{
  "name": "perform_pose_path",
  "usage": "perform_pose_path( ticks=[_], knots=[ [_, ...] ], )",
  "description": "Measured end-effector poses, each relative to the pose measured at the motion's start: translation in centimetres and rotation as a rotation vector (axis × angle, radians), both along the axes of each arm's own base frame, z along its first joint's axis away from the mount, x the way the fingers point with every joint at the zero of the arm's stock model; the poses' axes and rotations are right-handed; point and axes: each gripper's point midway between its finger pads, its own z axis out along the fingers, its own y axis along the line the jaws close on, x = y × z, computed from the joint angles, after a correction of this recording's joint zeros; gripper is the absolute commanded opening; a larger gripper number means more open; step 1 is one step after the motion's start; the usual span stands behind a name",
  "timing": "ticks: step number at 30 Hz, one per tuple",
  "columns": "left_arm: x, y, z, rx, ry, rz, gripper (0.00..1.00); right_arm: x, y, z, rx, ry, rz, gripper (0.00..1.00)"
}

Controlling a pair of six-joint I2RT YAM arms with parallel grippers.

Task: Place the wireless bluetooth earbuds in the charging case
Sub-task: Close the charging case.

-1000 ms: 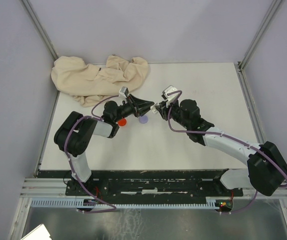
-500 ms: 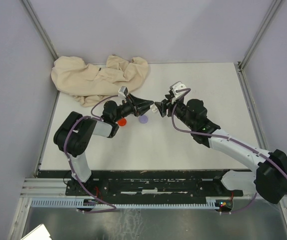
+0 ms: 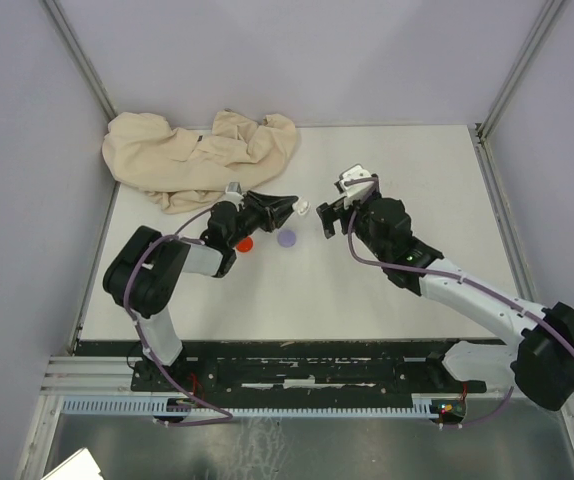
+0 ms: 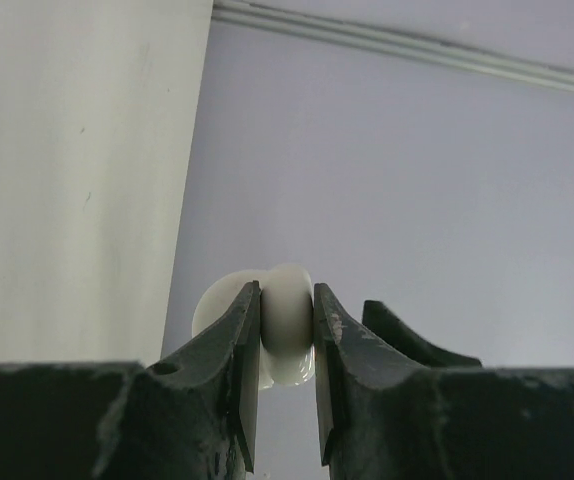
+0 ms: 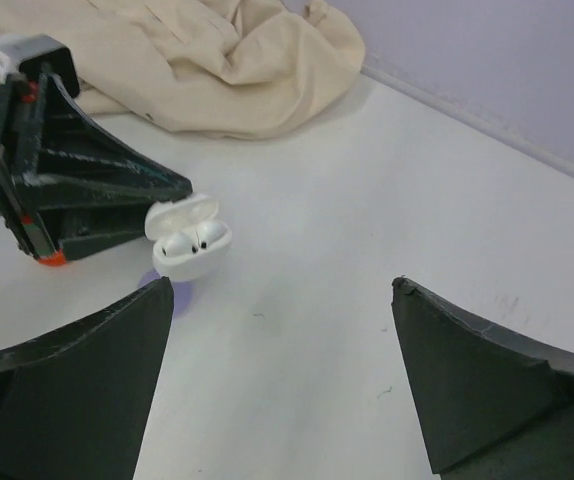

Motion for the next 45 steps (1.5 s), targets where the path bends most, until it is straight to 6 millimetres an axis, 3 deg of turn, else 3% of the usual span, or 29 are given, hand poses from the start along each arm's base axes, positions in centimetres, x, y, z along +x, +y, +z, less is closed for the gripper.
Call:
perform_pose_path(
  ticks=[9, 16, 25, 32, 45],
  knots=[
    [1.6, 1.8, 0.7, 0.004, 0.095, 0.169, 0.03, 0.0, 2.6, -7.0, -0.185, 0.077, 0.006, 1.0],
    [1.1, 1.3, -0.5, 0.011, 0.172, 0.177, 0.03, 0.3, 4.7, -10.2, -0.255, 0.092, 0.022, 1.0],
    [0.3, 0.3, -1.1, 0.017, 0.205, 0.151, 0.03, 2.6, 6.2, -10.1, -0.252, 0.043, -0.03, 0.99],
    [0.1, 0.1, -1.1, 0.015, 0.205, 0.138, 0.03, 3.6, 5.2, -10.8, -0.323, 0.013, -0.092, 0.99],
    [-0.5, -0.5, -0.9, 0.005, 0.2, 0.084, 0.03, 4.4, 3.7, -9.5, -0.432, -0.073, -0.145, 0.99]
  ],
)
